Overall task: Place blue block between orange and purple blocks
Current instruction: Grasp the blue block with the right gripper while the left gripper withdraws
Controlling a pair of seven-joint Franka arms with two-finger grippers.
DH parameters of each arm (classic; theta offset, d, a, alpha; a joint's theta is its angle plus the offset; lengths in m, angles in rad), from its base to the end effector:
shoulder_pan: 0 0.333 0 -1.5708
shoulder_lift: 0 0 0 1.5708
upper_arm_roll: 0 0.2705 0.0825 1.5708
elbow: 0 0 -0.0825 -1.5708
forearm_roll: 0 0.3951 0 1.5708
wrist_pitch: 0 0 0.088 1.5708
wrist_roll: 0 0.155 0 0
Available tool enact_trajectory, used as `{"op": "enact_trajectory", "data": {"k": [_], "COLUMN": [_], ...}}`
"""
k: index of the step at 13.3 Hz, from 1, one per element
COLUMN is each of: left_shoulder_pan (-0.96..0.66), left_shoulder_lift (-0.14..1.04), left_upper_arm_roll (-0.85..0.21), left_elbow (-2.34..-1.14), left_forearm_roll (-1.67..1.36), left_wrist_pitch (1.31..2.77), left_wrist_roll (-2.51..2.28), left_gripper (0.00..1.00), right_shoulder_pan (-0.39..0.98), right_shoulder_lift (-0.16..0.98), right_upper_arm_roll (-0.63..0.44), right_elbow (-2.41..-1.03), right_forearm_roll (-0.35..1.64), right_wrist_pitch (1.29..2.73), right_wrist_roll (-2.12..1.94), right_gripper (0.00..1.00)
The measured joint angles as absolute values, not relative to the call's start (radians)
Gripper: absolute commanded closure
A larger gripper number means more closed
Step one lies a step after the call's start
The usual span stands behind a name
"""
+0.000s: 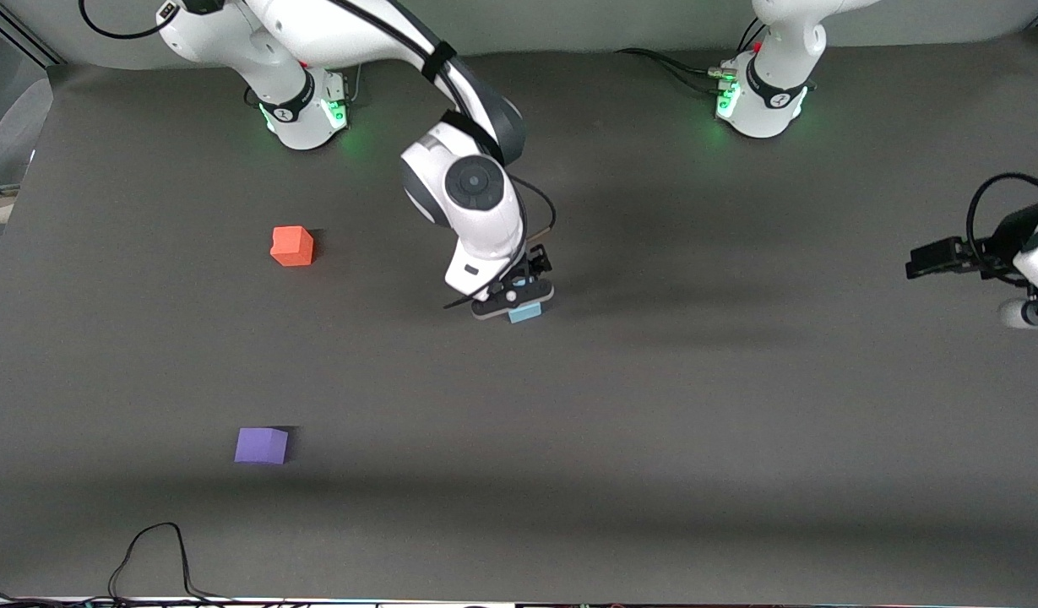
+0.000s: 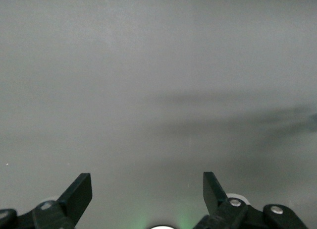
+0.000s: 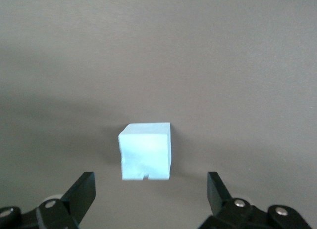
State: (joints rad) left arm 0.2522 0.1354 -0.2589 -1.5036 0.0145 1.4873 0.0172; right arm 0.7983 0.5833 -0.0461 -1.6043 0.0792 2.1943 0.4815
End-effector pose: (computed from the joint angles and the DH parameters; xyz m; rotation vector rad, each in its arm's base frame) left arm 0.5810 0.0049 0.4812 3.1120 -0.0374 -0.2293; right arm 0.4892 0.4682 0.1981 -3.0842 -0.3600 0.0255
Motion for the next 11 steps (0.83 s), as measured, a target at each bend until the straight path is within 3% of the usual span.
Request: {"op": "enact_trajectory", "data": {"k": [4,8,9,11], "left_shoulder_pan": [0.244,0.0,-0.031,-0.057], "left_shoulder_lift": [0.081,0.072,0.064,0.022], "left_upper_arm_roll": [-0.25,0.009,0.033,0.045], "left_elbow": [-1.559,-1.565,-1.573,-1.632], "left_forearm_roll": [0.015,0.012,0.012,0.012], "left_wrist_pitch": [1.492,1.498,1.505,1.546], "left_wrist_roll": [0.02,0.057,0.058,0.058], "left_gripper": [0.0,0.0,0.0,0.0], "right_shoulder_pan": [0.818,0.837,0.848,0.864], "right_shoulder_lift": [0.633,0.682,0.686,0.688], "right_upper_arm_roll": [-0.045,-0.043,-0.043,-0.043], "right_elbow": [-1.69,-1.754,-1.754,-1.755], "right_forearm_roll": [0.08,0.08,0.08,0.08], "right_wrist_pitch": [2.386,2.532,2.533,2.533], "right_wrist_roll": [0.499,0.529,0.545,0.57], "right_gripper": [0.0,0.0,0.07,0.45]}}
